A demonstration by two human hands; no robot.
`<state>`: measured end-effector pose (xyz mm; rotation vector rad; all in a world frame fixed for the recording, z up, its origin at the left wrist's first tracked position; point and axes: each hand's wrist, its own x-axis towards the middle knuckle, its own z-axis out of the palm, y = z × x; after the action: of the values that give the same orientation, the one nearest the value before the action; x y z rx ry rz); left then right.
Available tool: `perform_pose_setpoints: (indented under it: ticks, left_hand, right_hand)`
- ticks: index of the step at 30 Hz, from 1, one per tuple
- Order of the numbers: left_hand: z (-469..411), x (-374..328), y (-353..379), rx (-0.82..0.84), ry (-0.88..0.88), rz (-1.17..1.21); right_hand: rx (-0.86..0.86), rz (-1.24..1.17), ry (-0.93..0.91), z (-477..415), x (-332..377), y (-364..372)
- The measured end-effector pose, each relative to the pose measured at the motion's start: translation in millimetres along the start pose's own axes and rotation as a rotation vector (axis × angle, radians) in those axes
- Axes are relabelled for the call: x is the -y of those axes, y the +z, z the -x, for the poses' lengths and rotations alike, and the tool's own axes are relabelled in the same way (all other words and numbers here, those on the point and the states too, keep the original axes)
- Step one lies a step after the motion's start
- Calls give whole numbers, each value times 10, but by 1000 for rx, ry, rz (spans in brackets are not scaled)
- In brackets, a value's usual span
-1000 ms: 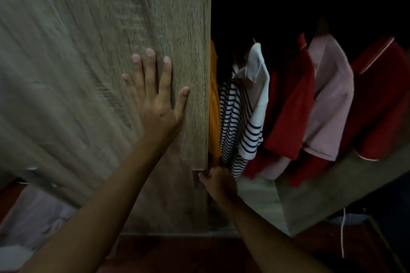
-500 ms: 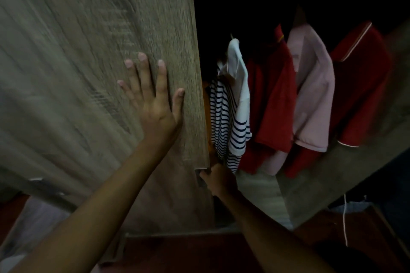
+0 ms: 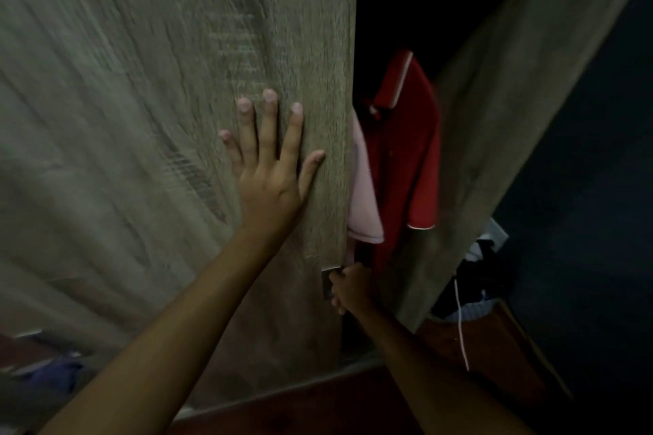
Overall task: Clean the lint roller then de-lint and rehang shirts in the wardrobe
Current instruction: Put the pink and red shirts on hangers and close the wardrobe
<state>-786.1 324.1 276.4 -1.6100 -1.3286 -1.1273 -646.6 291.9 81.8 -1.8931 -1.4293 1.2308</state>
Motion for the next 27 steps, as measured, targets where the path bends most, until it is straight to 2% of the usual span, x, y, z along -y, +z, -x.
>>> perform_pose_setpoints:
  ticks: [7,13,23,27]
  left_hand:
    - [-177,-1070,532,-7,134,-28]
    - [-254,-1633,806,-38,143,-29]
    - [-310,-2001,939,-27,141,-62]
    - [-322,-2096,935,-9,138,-27]
  right_hand:
    - [-113,-93,84,-334,-485,-1060]
    - [-151,-37,94,-502,-723,-1594]
    - [-128,122,84,-683,-967,-1944]
    - [-169,147,90,-550,-899,-2038]
